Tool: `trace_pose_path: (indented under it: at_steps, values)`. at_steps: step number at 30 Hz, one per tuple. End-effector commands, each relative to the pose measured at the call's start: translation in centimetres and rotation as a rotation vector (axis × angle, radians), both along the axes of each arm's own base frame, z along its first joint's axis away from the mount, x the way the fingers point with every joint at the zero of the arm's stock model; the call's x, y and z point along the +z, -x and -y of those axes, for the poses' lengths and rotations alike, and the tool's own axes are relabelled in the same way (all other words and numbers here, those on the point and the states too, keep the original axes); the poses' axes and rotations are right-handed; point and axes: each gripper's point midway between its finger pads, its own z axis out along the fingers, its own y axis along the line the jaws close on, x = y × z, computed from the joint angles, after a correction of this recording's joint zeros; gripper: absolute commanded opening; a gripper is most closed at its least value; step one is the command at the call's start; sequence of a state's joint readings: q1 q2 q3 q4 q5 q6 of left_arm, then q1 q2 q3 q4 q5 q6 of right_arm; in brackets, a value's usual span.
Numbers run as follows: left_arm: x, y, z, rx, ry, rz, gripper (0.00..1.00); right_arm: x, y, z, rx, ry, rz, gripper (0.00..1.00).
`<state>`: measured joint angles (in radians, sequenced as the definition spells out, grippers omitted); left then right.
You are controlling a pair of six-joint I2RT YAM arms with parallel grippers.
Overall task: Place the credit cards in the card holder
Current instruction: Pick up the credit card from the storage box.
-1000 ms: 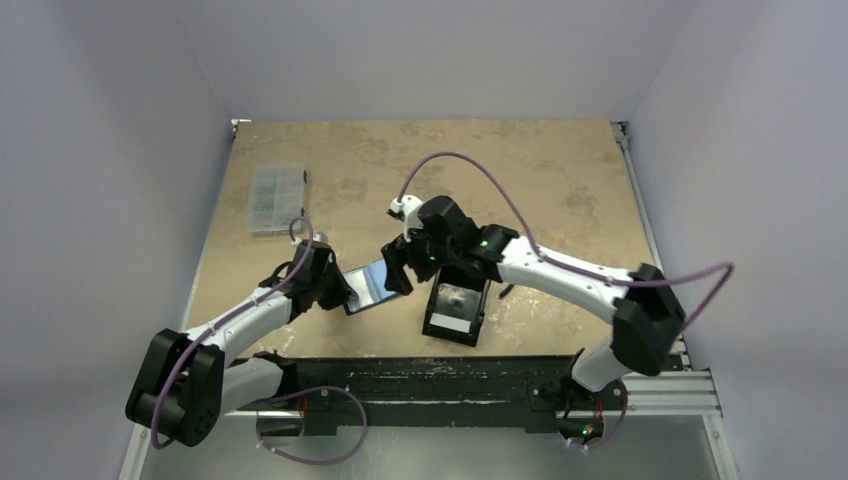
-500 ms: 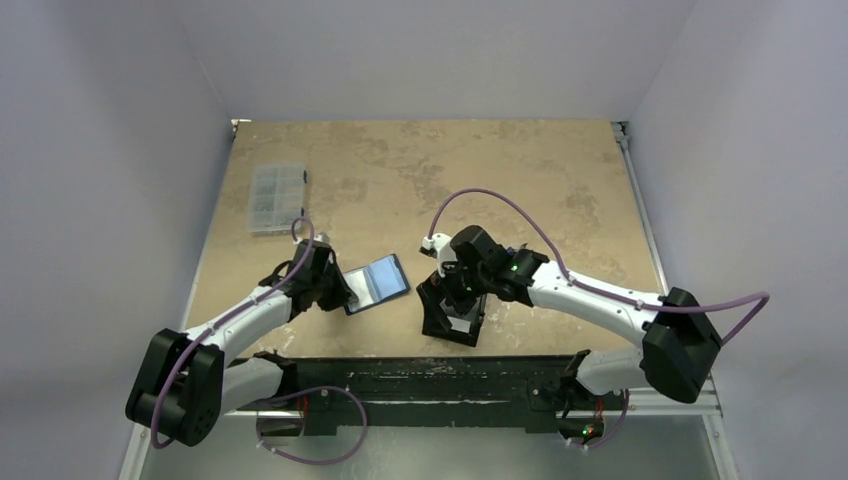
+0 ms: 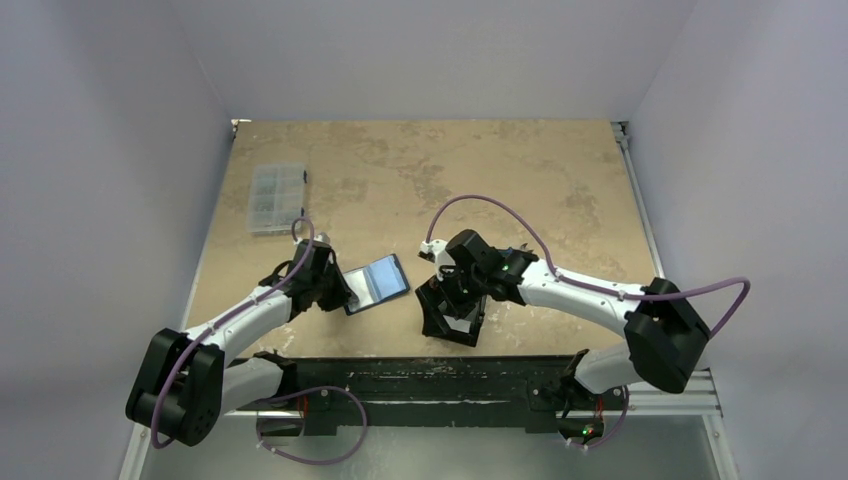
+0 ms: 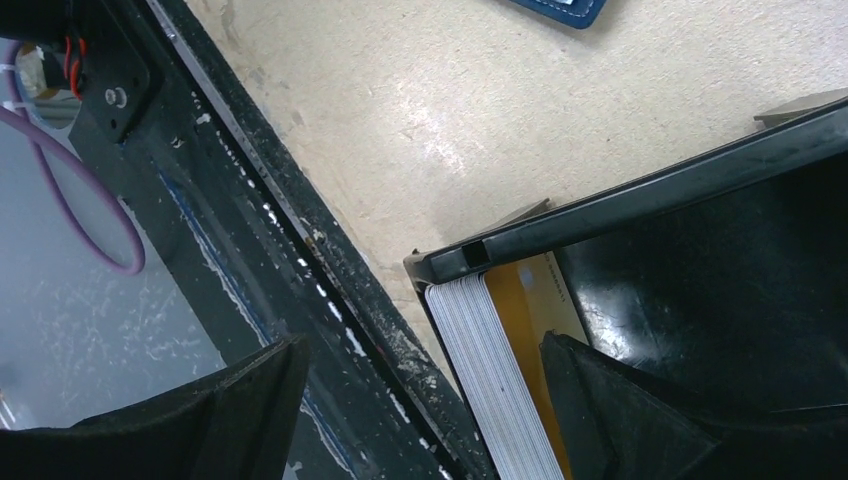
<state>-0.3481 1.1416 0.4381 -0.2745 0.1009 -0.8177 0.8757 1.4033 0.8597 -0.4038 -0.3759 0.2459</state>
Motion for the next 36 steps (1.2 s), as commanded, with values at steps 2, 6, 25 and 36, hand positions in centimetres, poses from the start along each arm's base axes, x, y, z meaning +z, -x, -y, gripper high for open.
trace_pose_path:
  at_steps: [2,6,25,36]
  values:
    - [0.6,-0.6,0.2,-0.024,-0.001,0.016,0.00,-0.9,-1.0,0.5,-0.048,0.035,0.027,0.95]
    - [0.6,-0.7,0.2,-0.024,-0.001,0.021,0.00,-1.5,-1.0,0.7,-0.054,0.056,0.020,0.95]
    - [0.4,-0.7,0.3,-0.026,0.001,0.015,0.00,-1.2,0.3,0.4,-0.038,0.038,-0.027,0.85]
    - [0.2,-0.7,0.3,-0.034,-0.005,0.013,0.00,-0.3,0.8,0.4,-0.043,0.014,-0.039,0.74]
